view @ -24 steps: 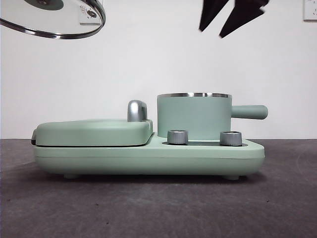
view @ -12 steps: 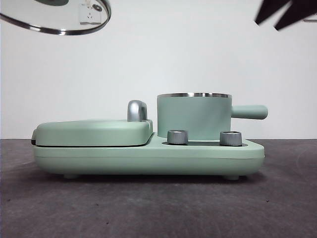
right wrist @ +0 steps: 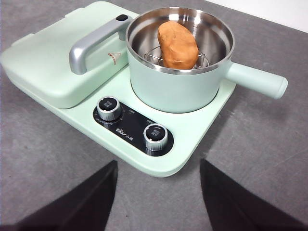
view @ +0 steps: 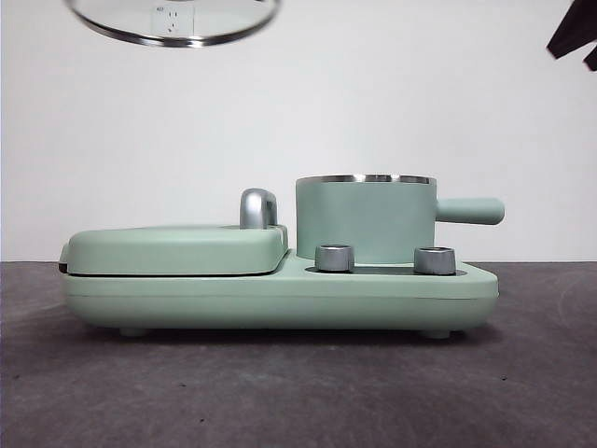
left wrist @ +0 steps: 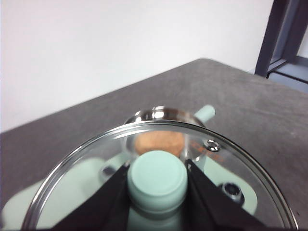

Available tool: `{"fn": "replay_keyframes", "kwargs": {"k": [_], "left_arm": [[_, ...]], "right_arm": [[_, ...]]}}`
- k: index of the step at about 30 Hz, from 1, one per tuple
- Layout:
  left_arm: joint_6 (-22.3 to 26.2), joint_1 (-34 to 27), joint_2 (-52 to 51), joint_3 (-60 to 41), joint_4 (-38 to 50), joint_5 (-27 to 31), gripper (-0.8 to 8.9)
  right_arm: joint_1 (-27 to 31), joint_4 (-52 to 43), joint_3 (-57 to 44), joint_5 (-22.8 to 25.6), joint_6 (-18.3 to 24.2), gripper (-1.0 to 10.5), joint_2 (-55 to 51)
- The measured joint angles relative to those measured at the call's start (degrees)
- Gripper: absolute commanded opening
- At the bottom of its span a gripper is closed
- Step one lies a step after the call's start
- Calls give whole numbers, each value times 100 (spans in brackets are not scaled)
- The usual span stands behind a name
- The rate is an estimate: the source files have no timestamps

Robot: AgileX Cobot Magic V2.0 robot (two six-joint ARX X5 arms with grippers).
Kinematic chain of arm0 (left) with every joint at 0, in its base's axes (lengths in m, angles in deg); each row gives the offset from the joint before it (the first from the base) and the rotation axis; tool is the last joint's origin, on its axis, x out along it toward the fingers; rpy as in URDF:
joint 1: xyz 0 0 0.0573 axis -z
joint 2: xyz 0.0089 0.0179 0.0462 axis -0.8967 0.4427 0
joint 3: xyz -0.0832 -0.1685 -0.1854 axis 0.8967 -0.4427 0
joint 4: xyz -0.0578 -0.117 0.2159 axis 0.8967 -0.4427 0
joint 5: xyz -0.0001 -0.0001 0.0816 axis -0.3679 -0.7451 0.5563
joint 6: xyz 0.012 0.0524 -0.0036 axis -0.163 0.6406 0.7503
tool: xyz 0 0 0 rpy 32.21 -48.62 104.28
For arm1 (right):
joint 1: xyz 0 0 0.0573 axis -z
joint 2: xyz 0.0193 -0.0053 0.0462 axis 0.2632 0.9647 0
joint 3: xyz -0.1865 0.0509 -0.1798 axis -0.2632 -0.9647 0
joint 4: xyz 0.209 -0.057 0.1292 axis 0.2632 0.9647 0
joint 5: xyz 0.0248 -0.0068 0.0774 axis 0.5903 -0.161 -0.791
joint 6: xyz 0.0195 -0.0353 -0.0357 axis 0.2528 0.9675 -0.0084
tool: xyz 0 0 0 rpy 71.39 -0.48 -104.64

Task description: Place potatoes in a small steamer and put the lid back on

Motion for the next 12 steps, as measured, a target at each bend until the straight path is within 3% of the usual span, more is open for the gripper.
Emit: {"fn": "replay_keyframes", "kwargs": {"k": [5, 12], "left_arm": [[37, 179, 964, 175, 925, 0, 14], [48, 422, 2441, 1187, 1268, -11, 14]], "right_arm": [[0, 116, 0, 0, -72, 263, -94], [0, 133, 0, 0, -74, 263, -92]]}}
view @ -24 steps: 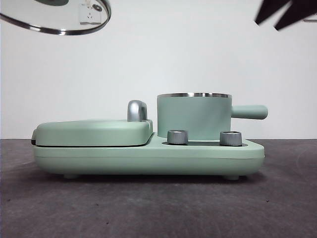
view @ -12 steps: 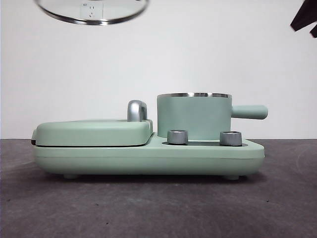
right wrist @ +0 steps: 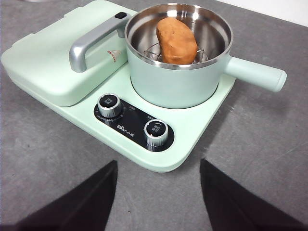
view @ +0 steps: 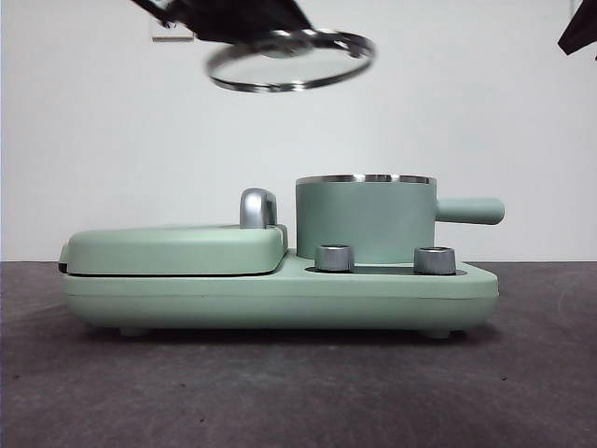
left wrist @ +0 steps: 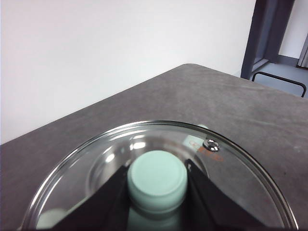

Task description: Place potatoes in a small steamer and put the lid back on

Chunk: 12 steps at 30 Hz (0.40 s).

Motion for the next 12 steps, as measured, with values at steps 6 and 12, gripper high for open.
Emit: {"fn": "replay_keyframes", "kwargs": {"k": [6, 12], "left_arm": [[24, 107, 1091, 1001, 42, -9, 14], [114, 107, 2024, 1858, 44, -9, 14]], "right_arm": [[0, -4, 0, 0, 0, 263, 0], [0, -33, 0, 0, 0, 263, 0]]}}
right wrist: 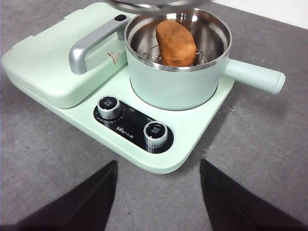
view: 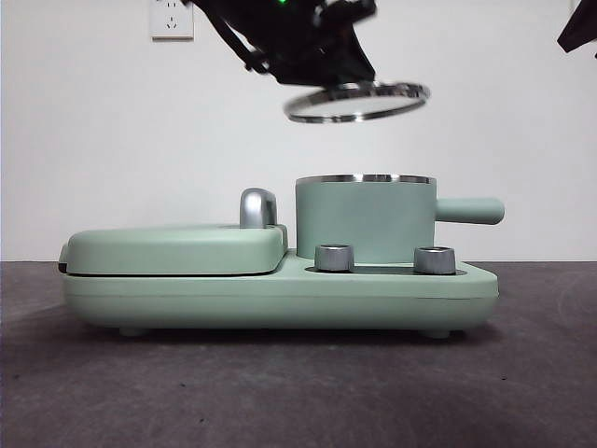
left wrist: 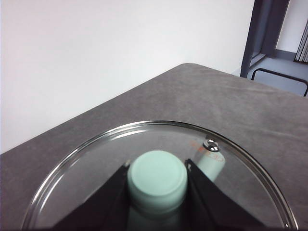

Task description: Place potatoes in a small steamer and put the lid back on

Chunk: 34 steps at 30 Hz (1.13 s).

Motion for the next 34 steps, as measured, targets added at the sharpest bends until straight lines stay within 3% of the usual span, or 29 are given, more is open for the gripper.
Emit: {"fn": "replay_keyframes", "kwargs": {"k": [13, 34], "left_arm": [[138, -4, 846, 332, 188, 0, 14], [358, -210, 935, 352, -96, -216, 14]], "right_arm": [[0, -2, 0, 0, 0, 263, 0], [0, -4, 0, 2, 0, 263, 0]]}}
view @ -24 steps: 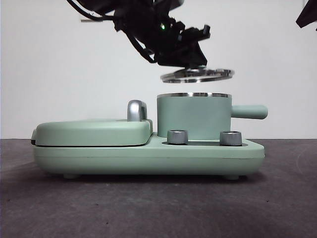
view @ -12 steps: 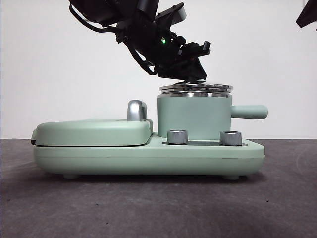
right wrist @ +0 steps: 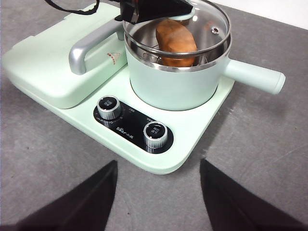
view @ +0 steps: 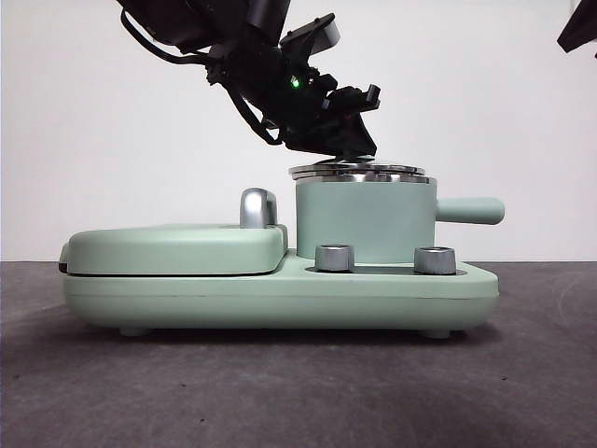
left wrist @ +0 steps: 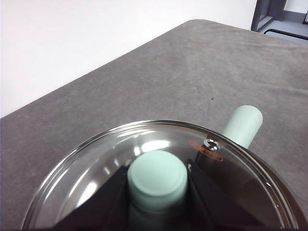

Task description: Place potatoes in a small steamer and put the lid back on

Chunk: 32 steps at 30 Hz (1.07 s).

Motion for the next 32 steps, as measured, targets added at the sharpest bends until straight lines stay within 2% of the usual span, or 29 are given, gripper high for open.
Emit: {"fn": "replay_keyframes", "kwargs": {"k": [6, 32], "left_arm": [[-4, 28, 0, 0, 2, -181, 14], [0, 70, 63, 44, -120, -210, 14]], "right_arm": [[0, 0, 0, 0, 0, 263, 0], [0, -2, 0, 0, 0, 263, 0]]}}
